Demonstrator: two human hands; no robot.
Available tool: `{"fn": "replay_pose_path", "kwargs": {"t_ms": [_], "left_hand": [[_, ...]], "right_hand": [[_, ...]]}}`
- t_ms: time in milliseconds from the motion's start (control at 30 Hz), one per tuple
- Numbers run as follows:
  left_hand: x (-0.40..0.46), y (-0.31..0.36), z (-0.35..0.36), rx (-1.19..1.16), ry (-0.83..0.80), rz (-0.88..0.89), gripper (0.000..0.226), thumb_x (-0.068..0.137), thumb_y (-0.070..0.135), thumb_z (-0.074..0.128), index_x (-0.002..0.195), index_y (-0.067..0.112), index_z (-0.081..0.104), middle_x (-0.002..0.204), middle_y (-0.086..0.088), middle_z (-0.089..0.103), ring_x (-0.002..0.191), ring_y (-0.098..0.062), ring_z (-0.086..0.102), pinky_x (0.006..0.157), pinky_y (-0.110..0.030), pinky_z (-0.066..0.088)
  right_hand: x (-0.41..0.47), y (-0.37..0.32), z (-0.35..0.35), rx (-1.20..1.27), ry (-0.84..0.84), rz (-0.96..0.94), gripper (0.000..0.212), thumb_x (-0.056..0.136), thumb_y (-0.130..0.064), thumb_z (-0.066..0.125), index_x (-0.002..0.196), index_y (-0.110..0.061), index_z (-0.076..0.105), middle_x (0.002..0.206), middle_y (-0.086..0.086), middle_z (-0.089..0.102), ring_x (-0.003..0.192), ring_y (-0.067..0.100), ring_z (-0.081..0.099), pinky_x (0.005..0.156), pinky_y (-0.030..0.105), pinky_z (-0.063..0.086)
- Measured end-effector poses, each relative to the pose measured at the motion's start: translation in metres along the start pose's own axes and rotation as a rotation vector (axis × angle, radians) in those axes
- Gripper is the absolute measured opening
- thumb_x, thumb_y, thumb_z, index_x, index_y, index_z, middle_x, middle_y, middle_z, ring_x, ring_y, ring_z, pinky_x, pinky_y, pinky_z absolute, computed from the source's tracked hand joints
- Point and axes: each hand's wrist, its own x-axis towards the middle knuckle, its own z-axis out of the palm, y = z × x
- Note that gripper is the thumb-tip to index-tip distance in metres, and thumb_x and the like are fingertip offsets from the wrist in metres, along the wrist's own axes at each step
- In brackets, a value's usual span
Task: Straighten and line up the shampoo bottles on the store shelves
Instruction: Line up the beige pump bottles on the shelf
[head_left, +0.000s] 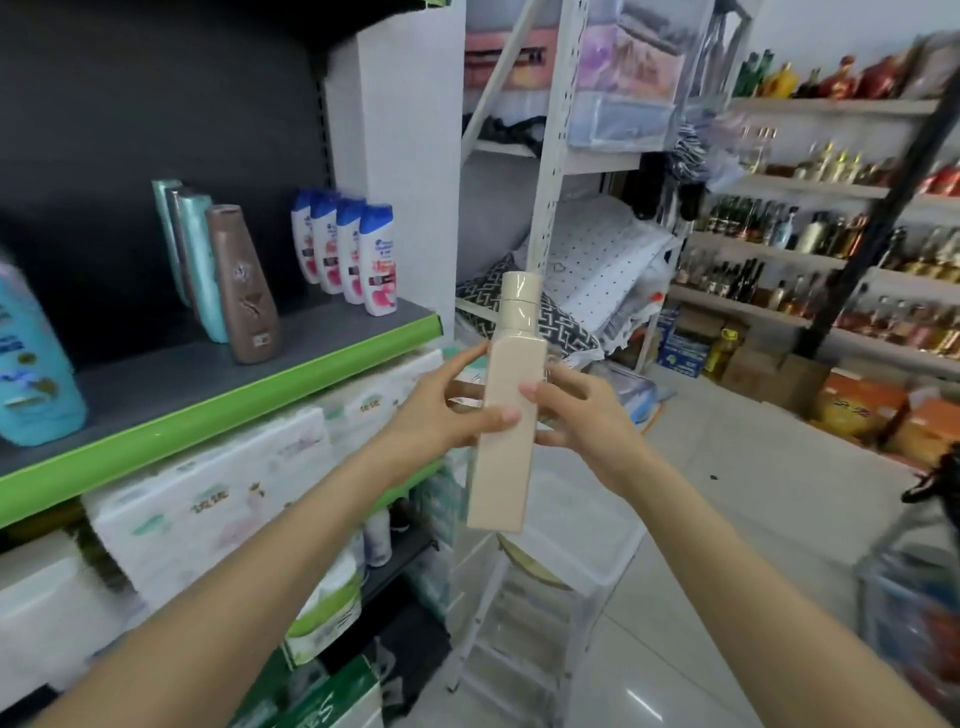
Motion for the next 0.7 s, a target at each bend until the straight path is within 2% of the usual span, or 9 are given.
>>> {"fn": "replay_pose_path", "kwargs": {"t_ms": [67,133,233,333,433,533,600,667,700], "left_hand": [[0.023,-0.013,0.016,0.026,0.083,0.003,0.084,0.070,0.016,0.079,0.139,0.034,0.036,0.110,-0.006,0.060,0.083,-0.011,0.068,0.066,-0.027,0.057],[0.047,-0.027,0.027,0.142,0.153,0.019,0.090,0.065,0.024,0.084,0.138,0.037,0.033,0.115,-0.002,0.058,0.092,-0.012,0.064,0.072,-0.030,0.056],[0.083,-0.051,0.040,0.407,0.177,0.050,0.101,0.055,0.044,0.084,0.138,0.043,0.026,0.123,0.003,0.054,0.107,-0.014,0.055,0.087,-0.039,0.051],[0.119,-0.070,0.049,0.527,0.148,0.036,0.109,0.053,0.052,0.081,0.140,0.046,0.015,0.125,0.001,0.048,0.110,-0.018,0.050,0.088,-0.041,0.048],[0.157,-0.087,0.043,0.482,0.006,0.033,0.114,0.057,0.044,0.085,0.144,0.040,0.012,0.126,0.001,0.045,0.109,-0.014,0.049,0.089,-0.034,0.047],[0.197,-0.105,0.032,0.375,-0.132,-0.001,0.101,0.065,0.027,0.083,0.144,0.036,0.020,0.117,0.005,0.053,0.094,-0.006,0.059,0.076,-0.021,0.050],[0.225,-0.120,0.031,0.363,-0.184,-0.025,0.092,0.070,0.018,0.080,0.142,0.032,0.026,0.112,0.008,0.052,0.087,0.002,0.057,0.066,-0.011,0.048],[0.252,-0.138,0.033,0.361,-0.245,-0.032,0.083,0.073,0.013,0.077,0.141,0.027,0.031,0.116,0.008,0.052,0.088,0.000,0.057,0.068,-0.006,0.046],[0.263,-0.147,0.035,0.361,-0.281,-0.038,0.080,0.074,0.012,0.077,0.140,0.024,0.032,0.119,0.007,0.053,0.093,-0.004,0.058,0.073,-0.008,0.046]], "right_hand": [[0.012,0.004,-0.020,-0.035,0.016,0.013,0.022,0.089,-0.013,0.063,0.110,-0.011,0.067,0.103,0.004,0.073,0.095,0.018,0.070,0.075,0.033,0.059],[0.026,0.011,-0.033,-0.071,0.050,0.033,0.020,0.088,-0.015,0.065,0.107,-0.010,0.069,0.098,0.005,0.074,0.090,0.016,0.071,0.071,0.031,0.060],[0.056,0.030,-0.043,-0.180,0.155,0.054,0.013,0.080,-0.028,0.074,0.085,-0.017,0.069,0.084,0.001,0.073,0.082,0.016,0.071,0.068,0.037,0.061],[0.092,0.050,-0.056,-0.208,0.263,0.073,0.019,0.075,-0.027,0.078,0.071,-0.015,0.064,0.071,0.000,0.067,0.072,0.016,0.069,0.059,0.036,0.060],[0.124,0.070,-0.077,-0.223,0.270,0.111,0.017,0.078,-0.020,0.076,0.071,-0.017,0.061,0.069,-0.002,0.065,0.067,0.013,0.066,0.058,0.034,0.059],[0.152,0.095,-0.100,-0.260,0.250,0.142,0.017,0.079,-0.015,0.074,0.073,-0.019,0.059,0.072,-0.003,0.064,0.070,0.011,0.064,0.062,0.031,0.057],[0.169,0.115,-0.115,-0.304,0.211,0.161,0.019,0.079,-0.012,0.075,0.073,-0.020,0.058,0.063,-0.012,0.059,0.068,0.010,0.059,0.065,0.033,0.053],[0.183,0.134,-0.128,-0.329,0.141,0.170,0.017,0.076,-0.010,0.076,0.081,-0.019,0.062,0.060,-0.017,0.059,0.065,0.004,0.057,0.062,0.025,0.047],[0.190,0.145,-0.133,-0.332,0.118,0.178,0.019,0.073,-0.012,0.077,0.087,-0.016,0.064,0.066,-0.014,0.063,0.067,0.004,0.058,0.062,0.022,0.045]]}}
